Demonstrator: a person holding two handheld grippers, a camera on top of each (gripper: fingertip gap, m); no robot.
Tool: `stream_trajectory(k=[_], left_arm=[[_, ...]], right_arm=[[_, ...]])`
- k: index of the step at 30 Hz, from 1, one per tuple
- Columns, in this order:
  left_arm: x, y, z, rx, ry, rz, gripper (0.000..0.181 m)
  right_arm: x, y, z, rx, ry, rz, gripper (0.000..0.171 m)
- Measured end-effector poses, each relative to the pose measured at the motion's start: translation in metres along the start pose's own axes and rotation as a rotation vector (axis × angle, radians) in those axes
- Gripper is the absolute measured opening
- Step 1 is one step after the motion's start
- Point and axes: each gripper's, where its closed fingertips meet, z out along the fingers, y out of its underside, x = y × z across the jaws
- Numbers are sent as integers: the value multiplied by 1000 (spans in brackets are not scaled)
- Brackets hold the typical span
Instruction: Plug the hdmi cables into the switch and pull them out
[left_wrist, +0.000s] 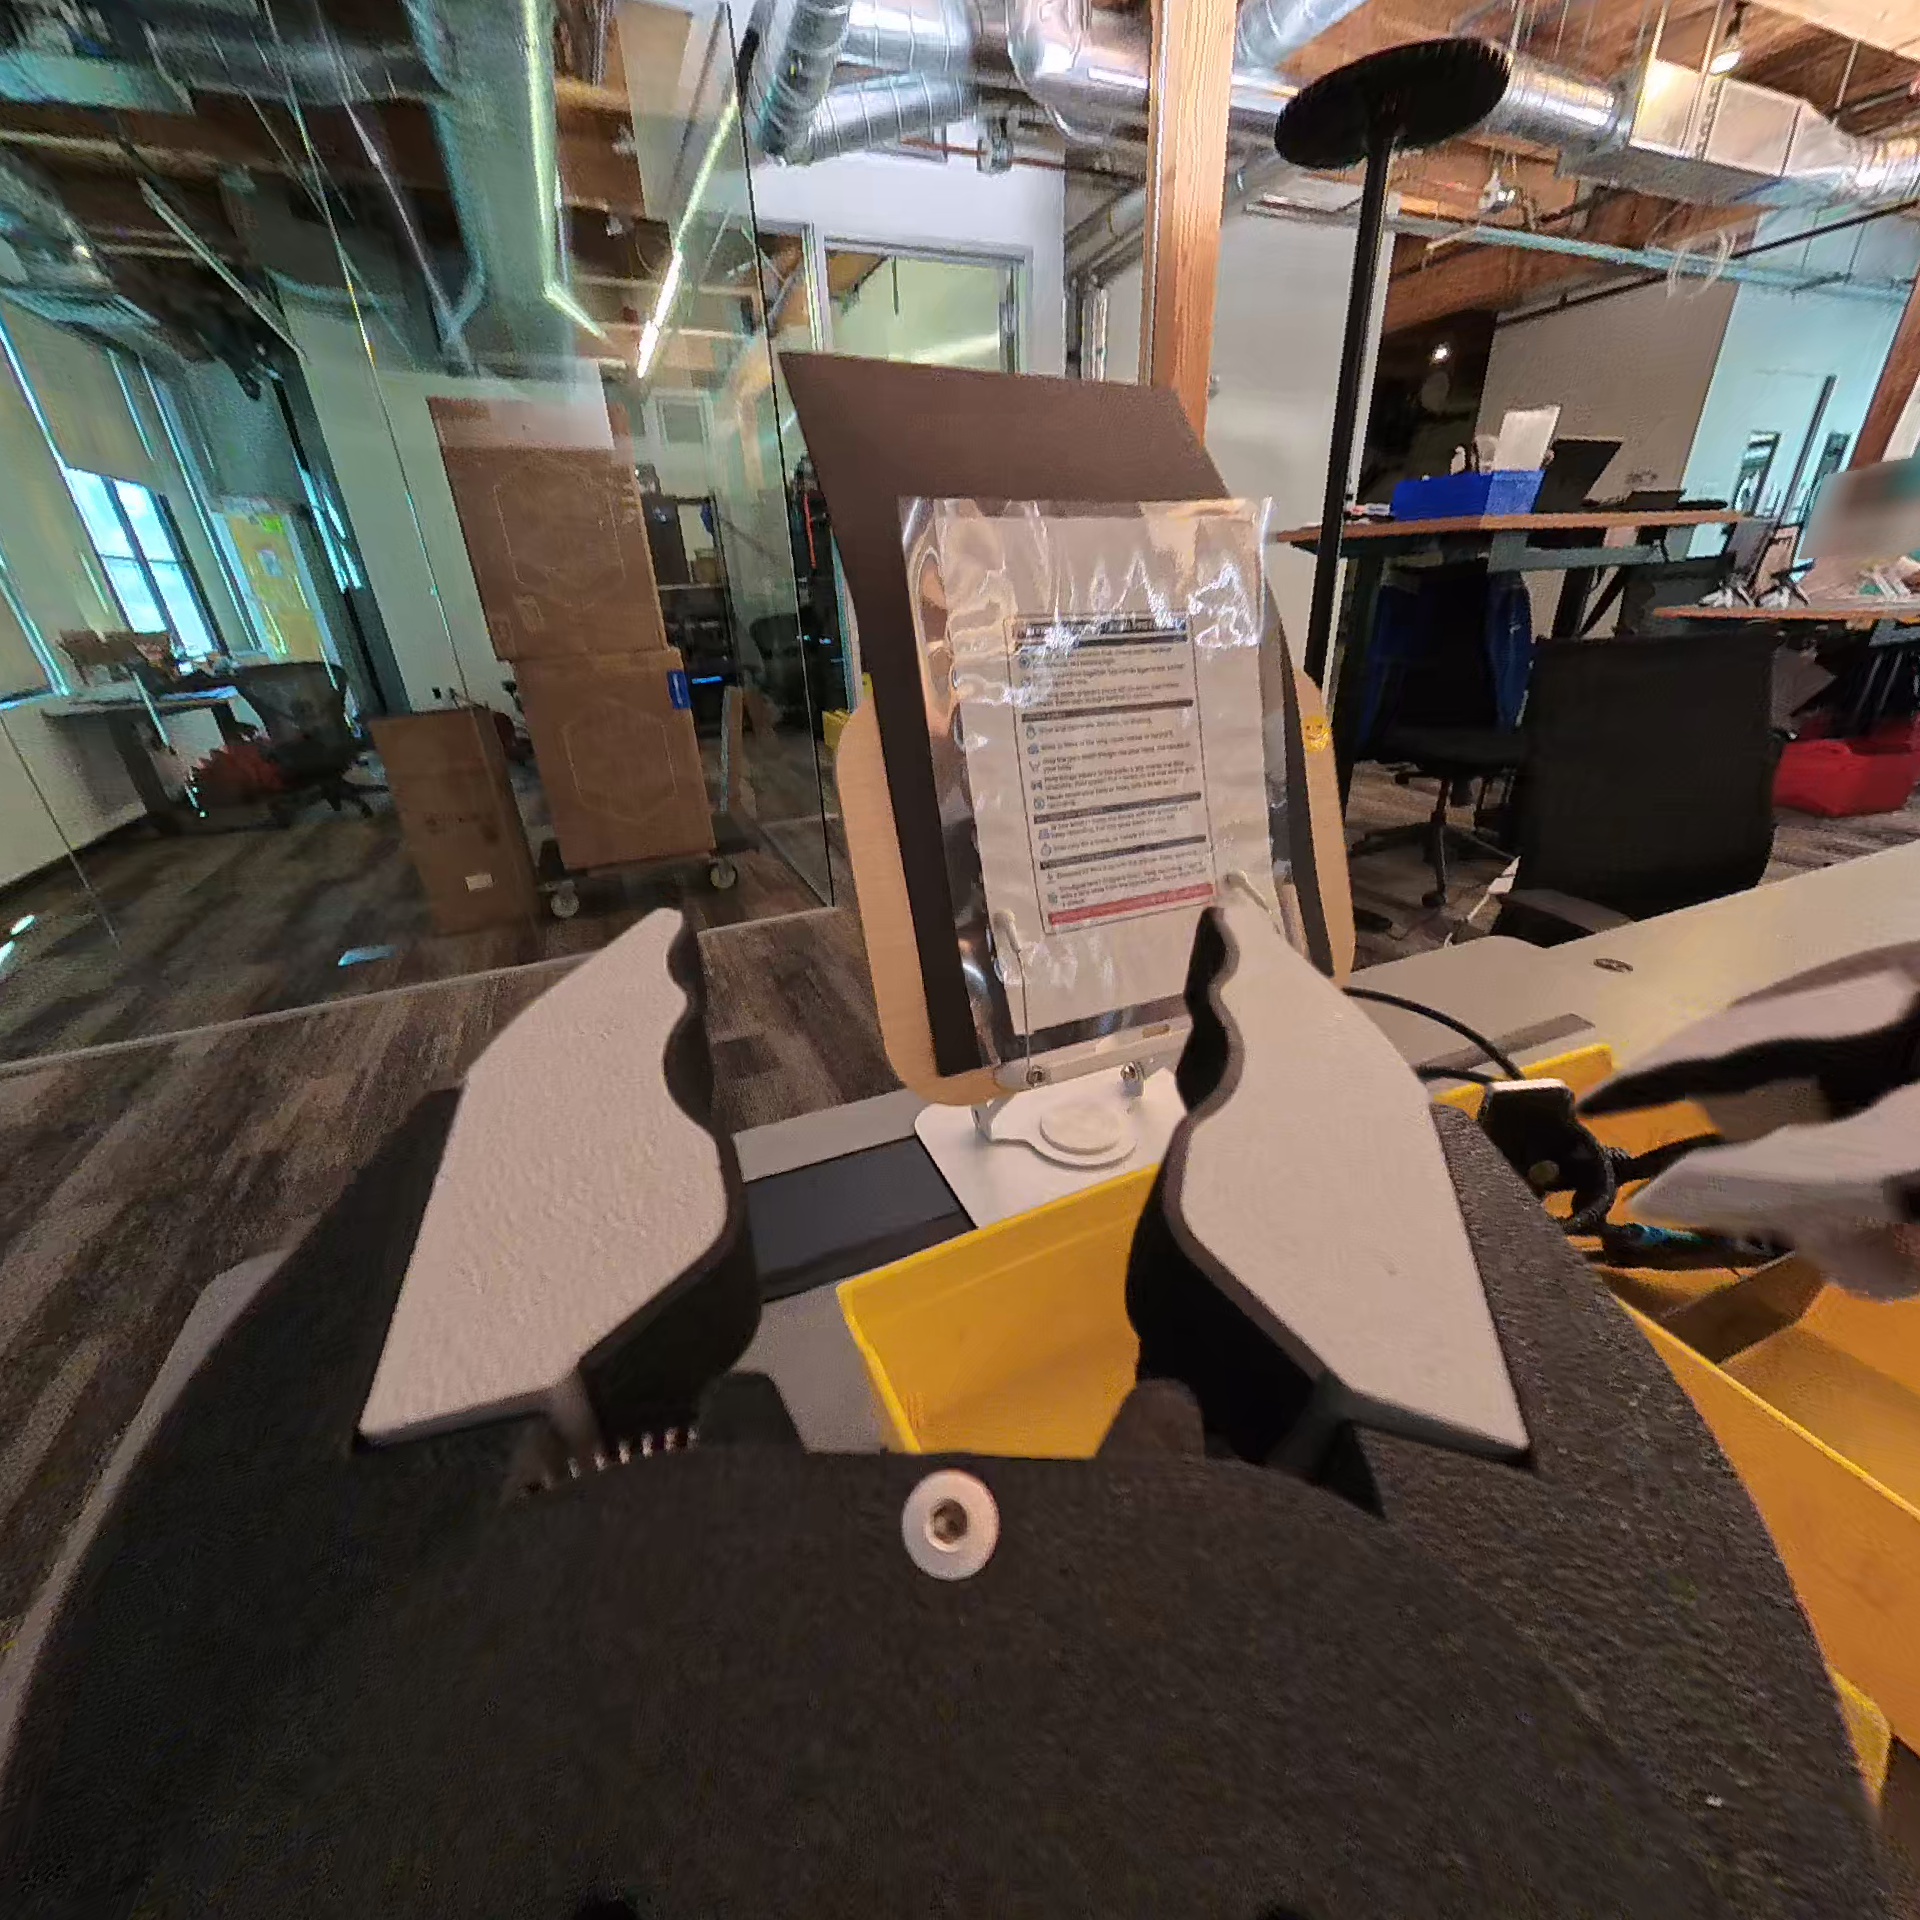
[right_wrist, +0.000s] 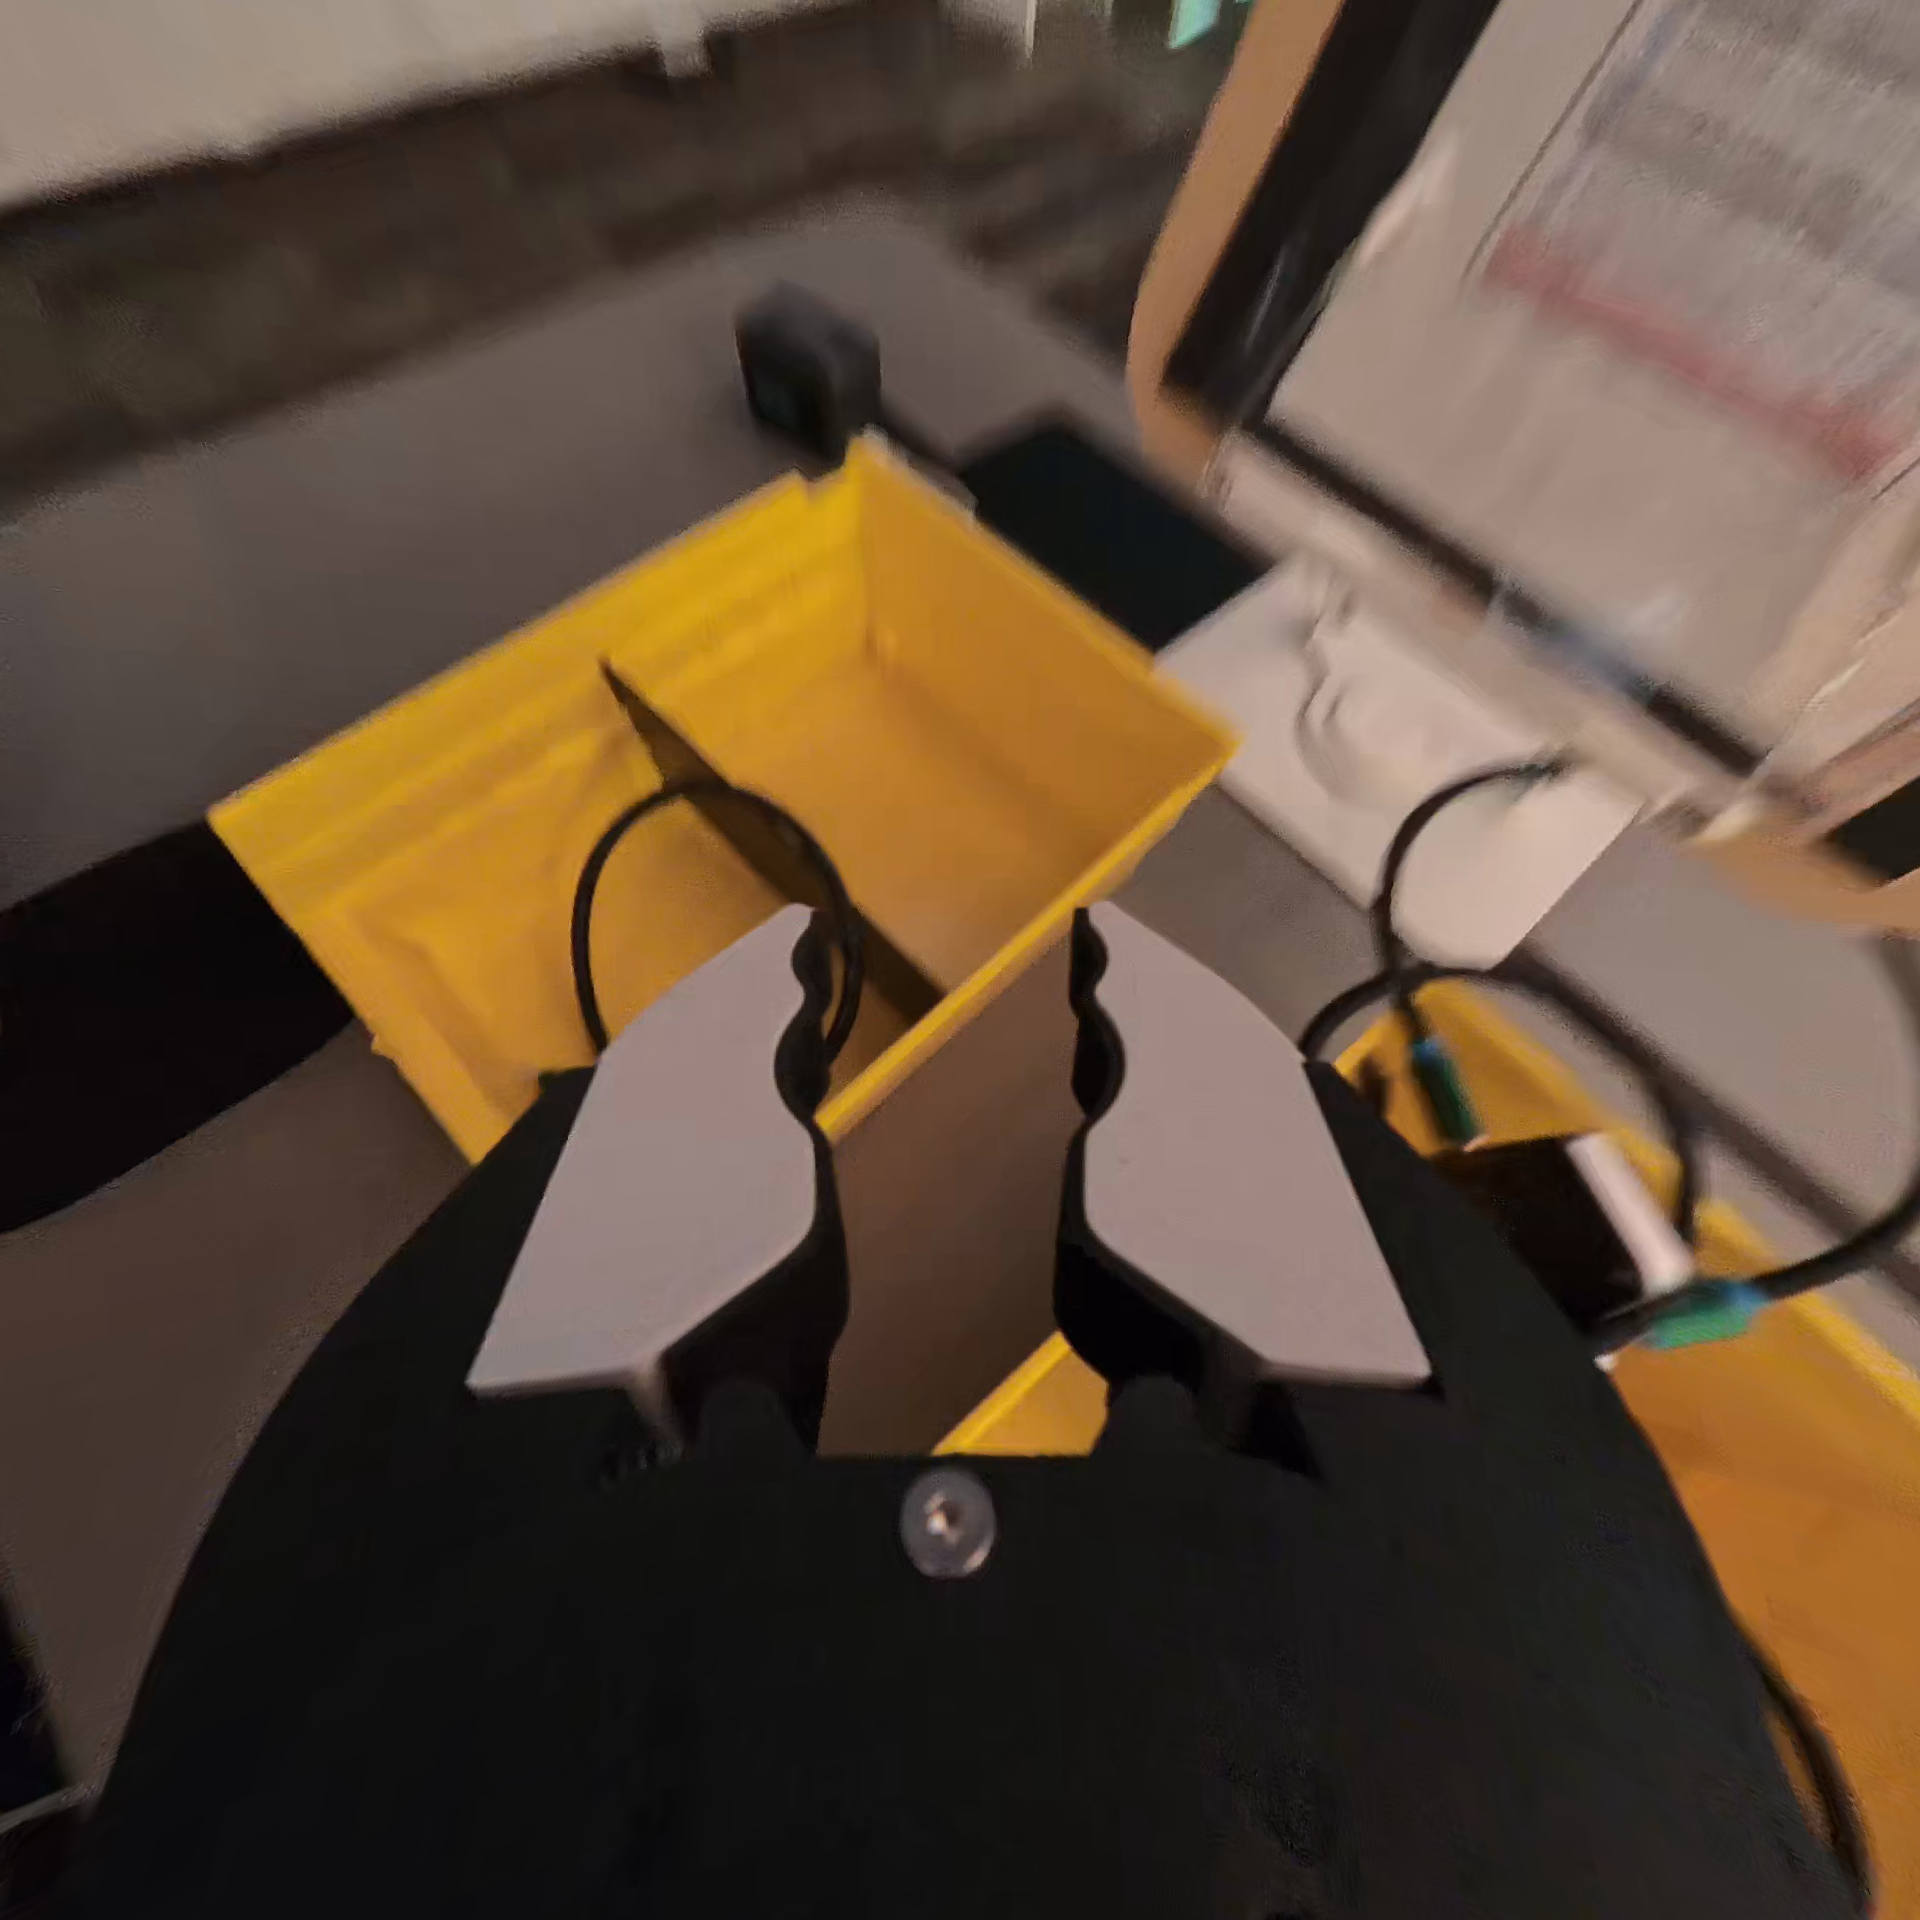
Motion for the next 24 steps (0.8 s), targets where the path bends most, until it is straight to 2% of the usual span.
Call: stream_trajectory(k=[5,9,12,13,16,19,24], left_arm=[[1,-4,-6,5,67,-62,85],[8,-7,-11,2,113,-63,84],[9,-8,-13,2,121,-54,84],[9,-9,-14,7,128,-56,83],[13,-10,-16,7,160,-66,81],[15,-9,-16,0,180,-65,80],[21,-8,-16,-6,205,-69,77]], right_arm=[[-30,55,44,-333,-93,327,52],[-17,83,58,-486,27,353,52],[-27,97,71,-582,23,466,52],[-28,102,75,-615,35,481,50],[-25,117,81,-664,101,519,27],[-25,121,89,-662,88,615,21],[-20,126,101,-714,102,602,7]])
